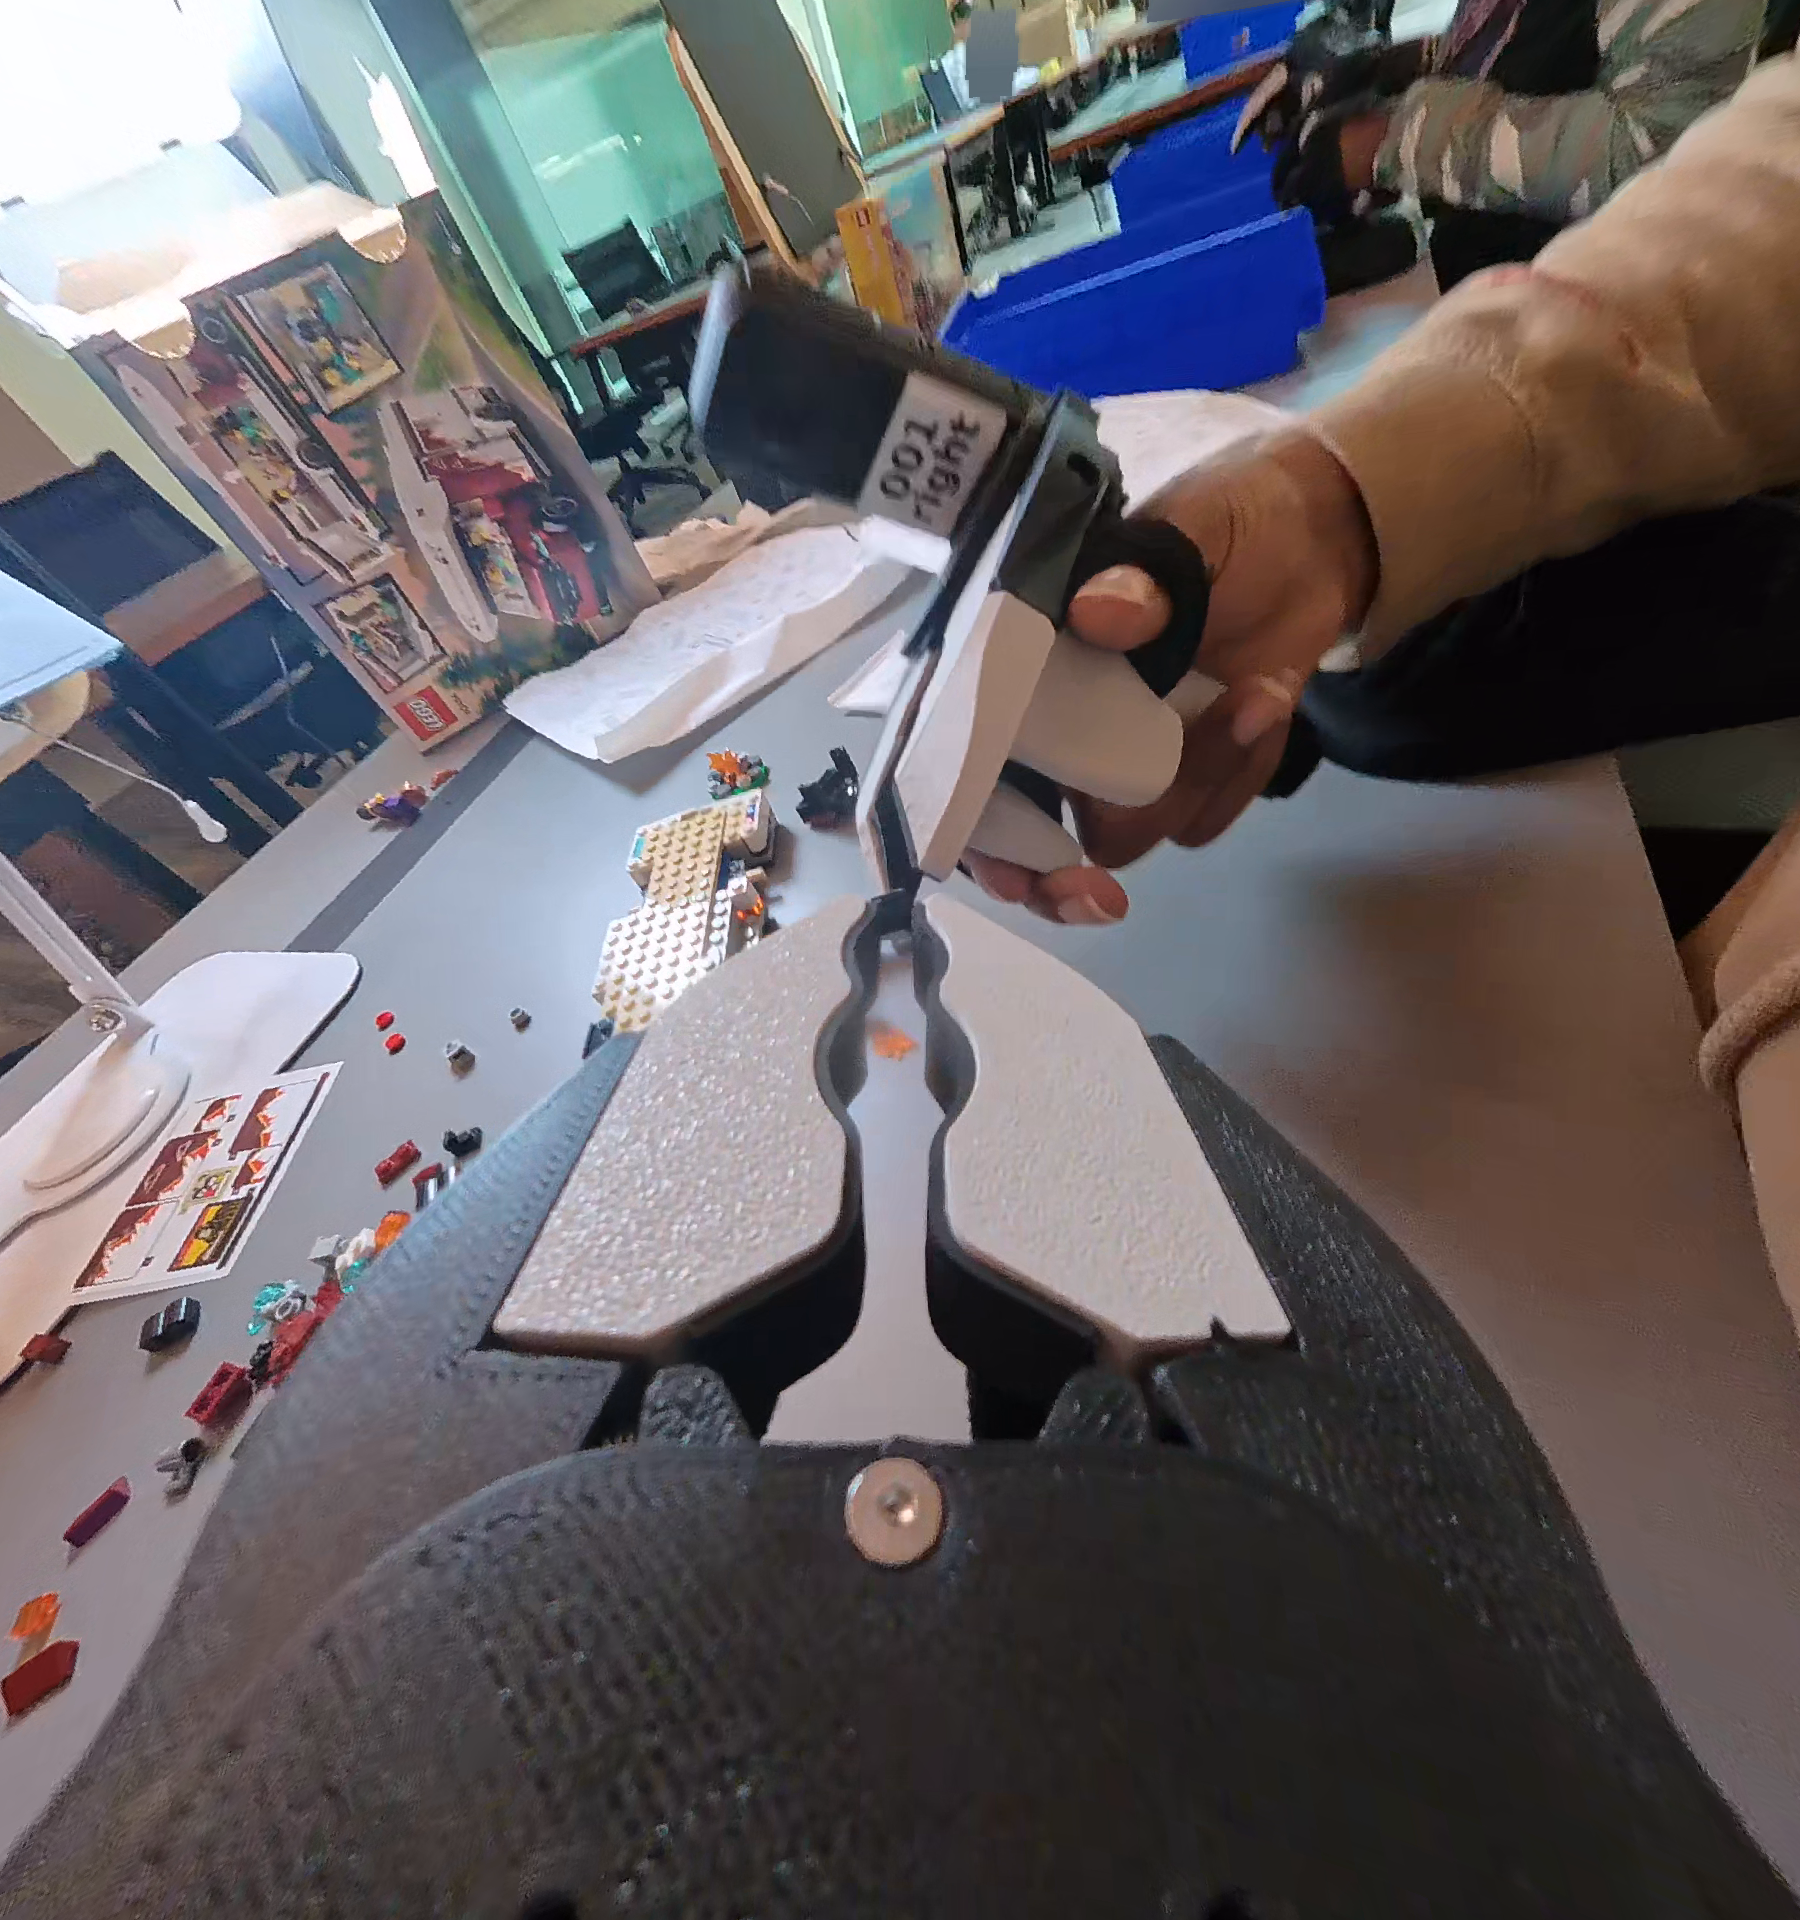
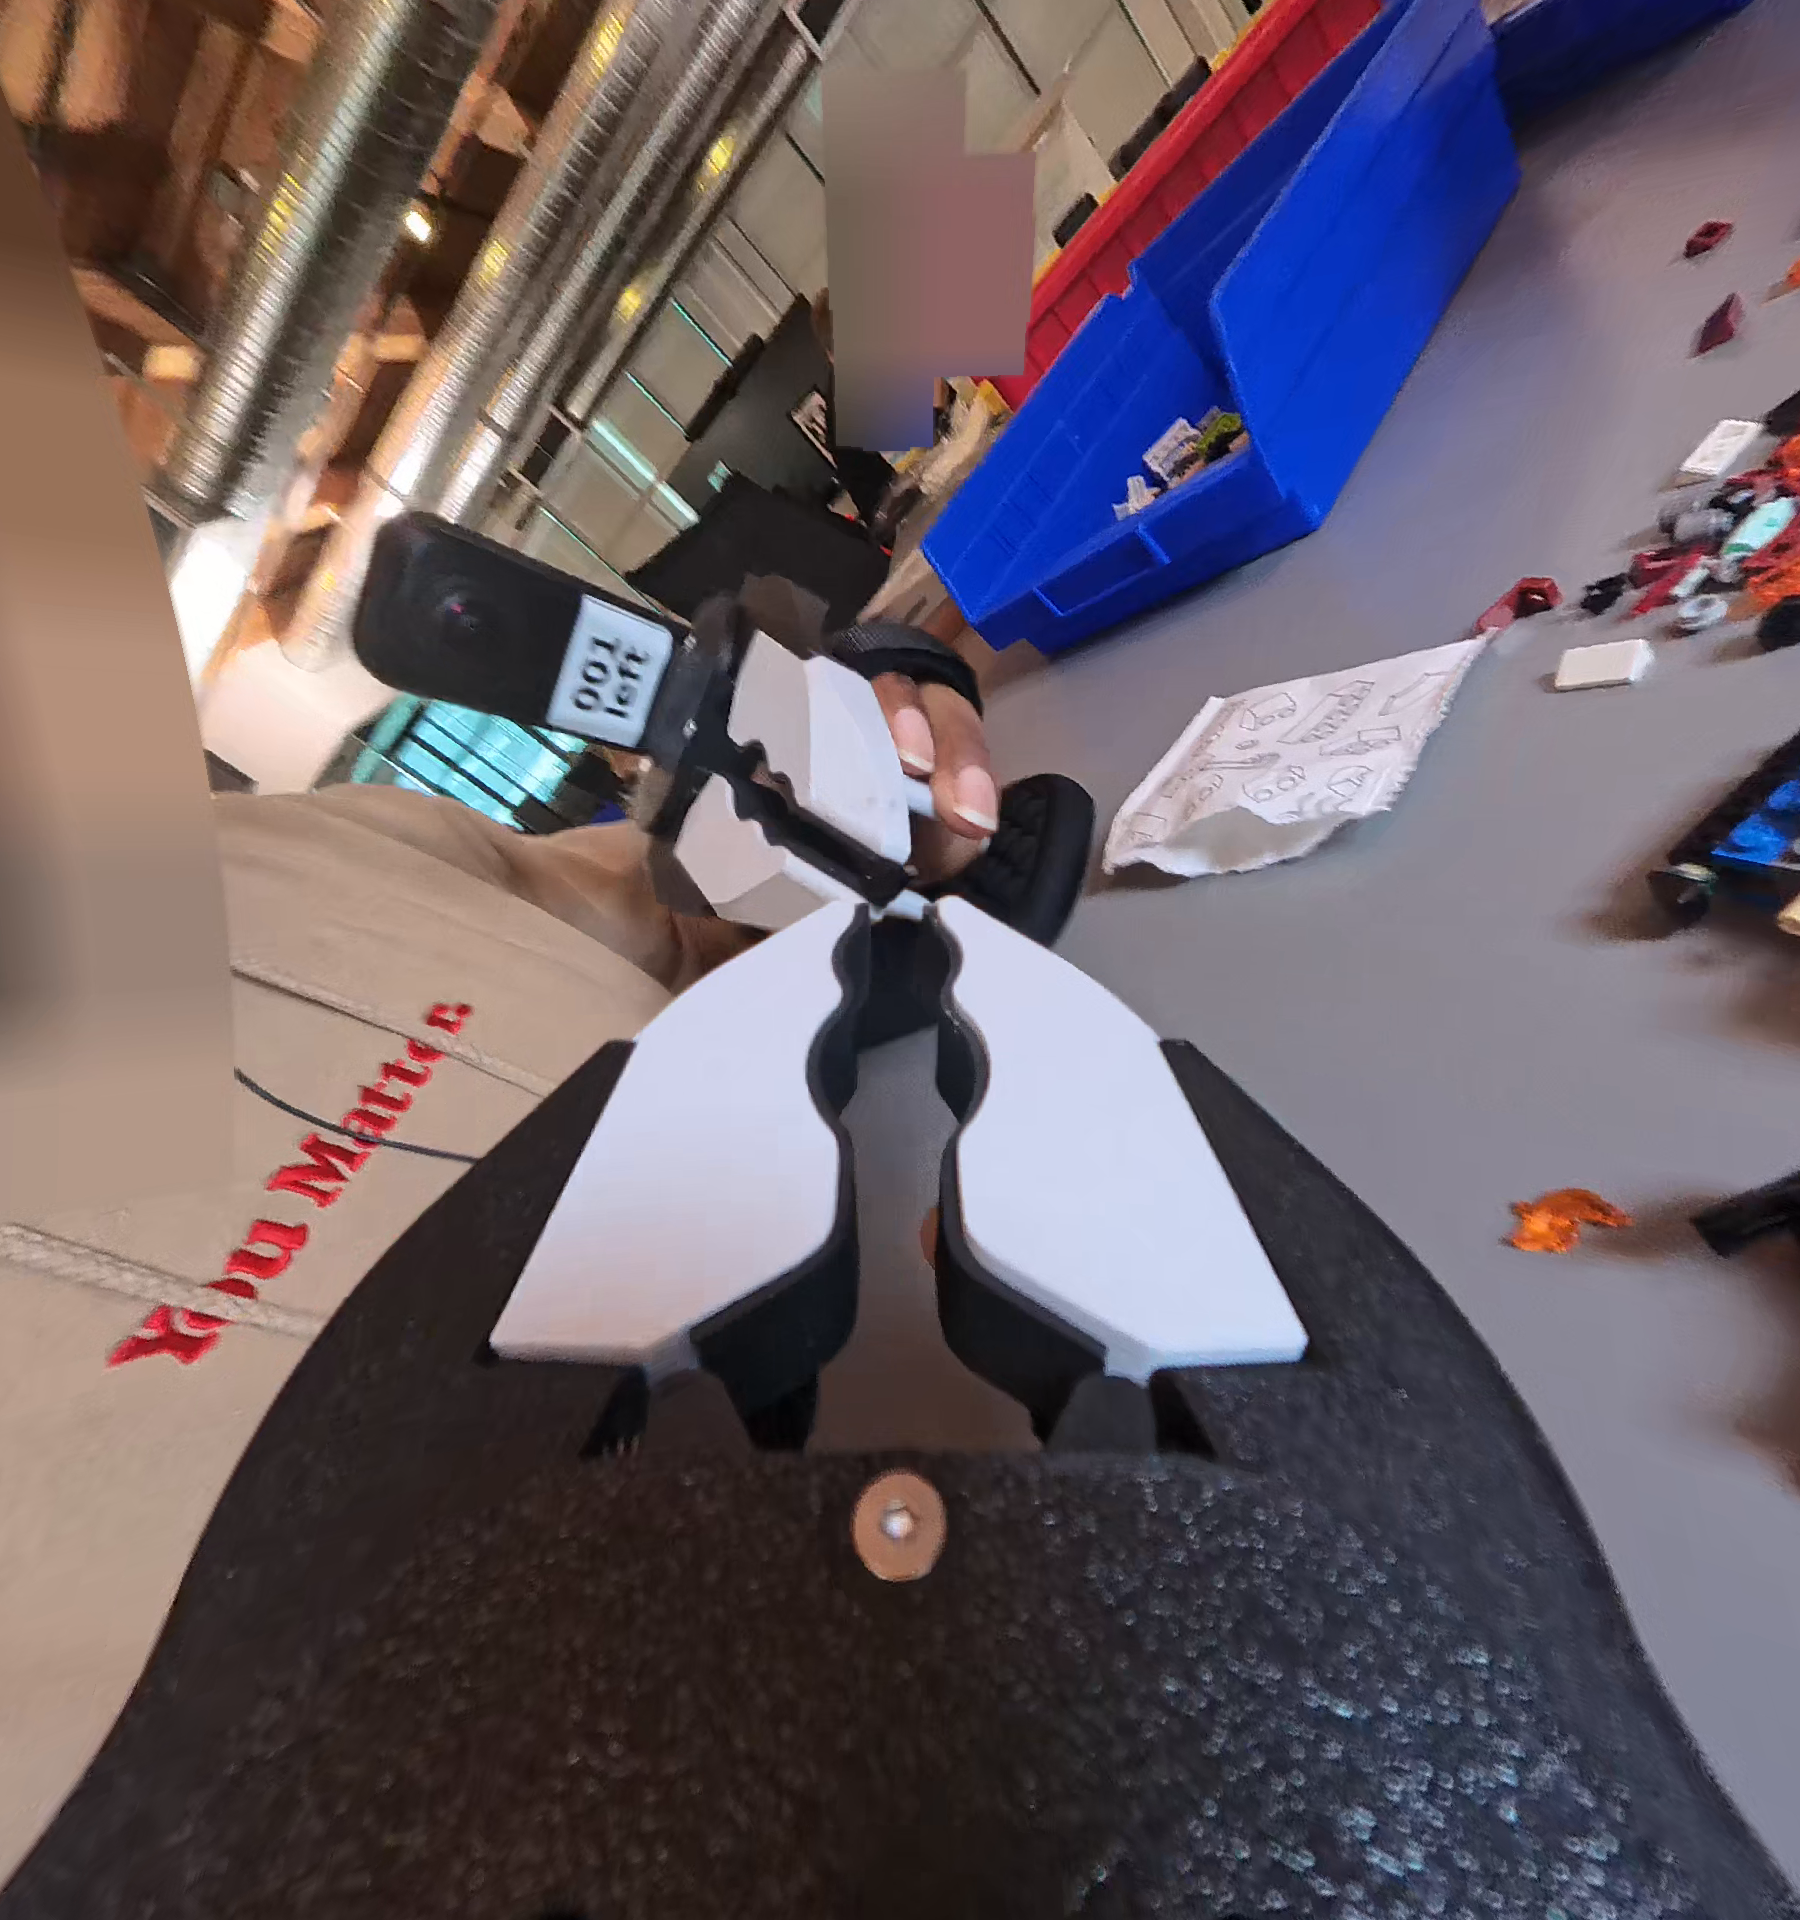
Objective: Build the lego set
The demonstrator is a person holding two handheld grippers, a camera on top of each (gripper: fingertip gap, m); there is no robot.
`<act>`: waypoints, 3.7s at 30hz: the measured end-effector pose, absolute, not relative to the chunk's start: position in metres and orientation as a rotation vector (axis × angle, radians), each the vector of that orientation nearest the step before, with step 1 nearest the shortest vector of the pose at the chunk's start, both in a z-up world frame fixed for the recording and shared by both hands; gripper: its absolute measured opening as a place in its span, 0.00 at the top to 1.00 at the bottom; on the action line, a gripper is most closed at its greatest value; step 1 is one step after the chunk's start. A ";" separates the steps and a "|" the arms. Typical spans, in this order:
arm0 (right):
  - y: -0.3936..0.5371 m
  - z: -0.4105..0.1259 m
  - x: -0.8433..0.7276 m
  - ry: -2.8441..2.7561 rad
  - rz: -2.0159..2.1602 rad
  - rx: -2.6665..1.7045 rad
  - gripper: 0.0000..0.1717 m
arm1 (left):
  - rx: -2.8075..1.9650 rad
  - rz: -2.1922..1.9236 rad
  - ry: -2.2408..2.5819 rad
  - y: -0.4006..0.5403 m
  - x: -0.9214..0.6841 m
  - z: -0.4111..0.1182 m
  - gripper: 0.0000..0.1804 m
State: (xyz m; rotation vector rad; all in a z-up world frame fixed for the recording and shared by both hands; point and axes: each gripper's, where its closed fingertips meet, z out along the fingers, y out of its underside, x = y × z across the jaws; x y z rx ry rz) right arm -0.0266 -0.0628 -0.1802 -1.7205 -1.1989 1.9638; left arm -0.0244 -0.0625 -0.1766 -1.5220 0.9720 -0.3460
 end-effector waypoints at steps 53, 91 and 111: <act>0.002 -0.160 -0.014 -1.497 0.346 -0.796 0.97 | -1.800 -1.203 0.737 -0.010 -0.008 -0.176 0.90; -0.012 -0.181 -0.037 -1.677 0.441 -0.697 0.88 | -1.686 -1.493 0.747 -0.028 -0.020 -0.176 0.99; -0.001 -0.215 -0.034 -1.945 0.332 -0.921 0.89 | -1.800 -0.866 0.986 -0.015 -0.026 -0.216 0.96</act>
